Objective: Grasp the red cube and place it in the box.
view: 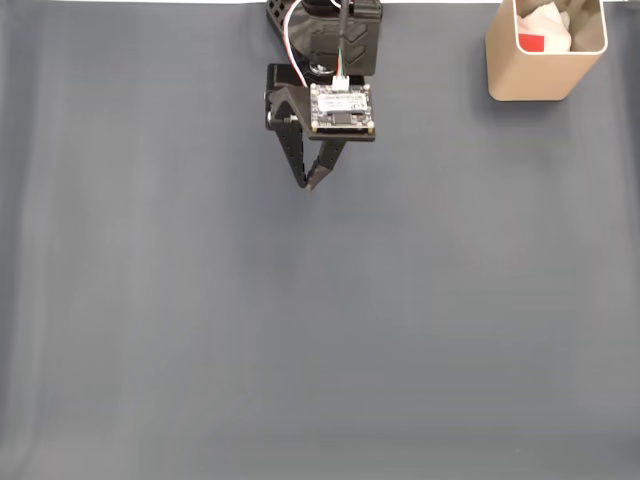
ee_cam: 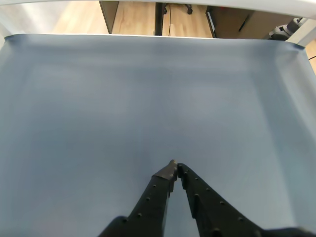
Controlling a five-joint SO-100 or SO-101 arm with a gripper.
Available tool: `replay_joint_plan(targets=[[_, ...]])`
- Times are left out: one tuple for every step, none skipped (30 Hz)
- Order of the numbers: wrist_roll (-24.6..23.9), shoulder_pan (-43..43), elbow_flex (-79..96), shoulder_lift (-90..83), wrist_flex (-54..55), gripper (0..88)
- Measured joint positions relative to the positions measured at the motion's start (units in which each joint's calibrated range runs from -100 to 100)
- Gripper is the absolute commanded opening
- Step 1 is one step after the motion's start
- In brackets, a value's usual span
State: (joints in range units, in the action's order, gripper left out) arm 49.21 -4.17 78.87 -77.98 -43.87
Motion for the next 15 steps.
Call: replay_joint_plan(targets=[[-0.15, 0.0, 1.09, -1.25, 0.0, 0.1], [-0.34, 0.0, 2.19, -2.41, 0.0, 0.1], [-0.54, 0.0, 3.46, -3.66, 0.0, 0.1], [-0.63, 0.15, 4.55, -4.81, 0.0, 0.1], [-0.73, 0.15, 5.74, -5.97, -0.08, 0.1], [-0.83, 0.23, 7.1, -7.4, -0.24, 0.1], [-0.93, 0.53, 8.38, -8.92, -0.57, 0.1], [-0.98, 0.83, 9.38, -10.16, -0.97, 0.1], [-1.07, 1.2, 10.29, -11.59, -1.71, 0.1], [-1.22, 1.5, 11.38, -12.75, -2.27, 0.1], [-1.22, 1.73, 12.2, -13.73, -2.76, 0.1], [-1.32, 1.73, 13.21, -14.89, -3.33, 0.1], [-1.42, 1.73, 14.12, -15.96, -4.14, 0.1], [-1.51, 1.73, 15.12, -16.94, -4.79, 0.1], [-1.51, 1.65, 16.48, -18.1, -5.36, 0.1]])
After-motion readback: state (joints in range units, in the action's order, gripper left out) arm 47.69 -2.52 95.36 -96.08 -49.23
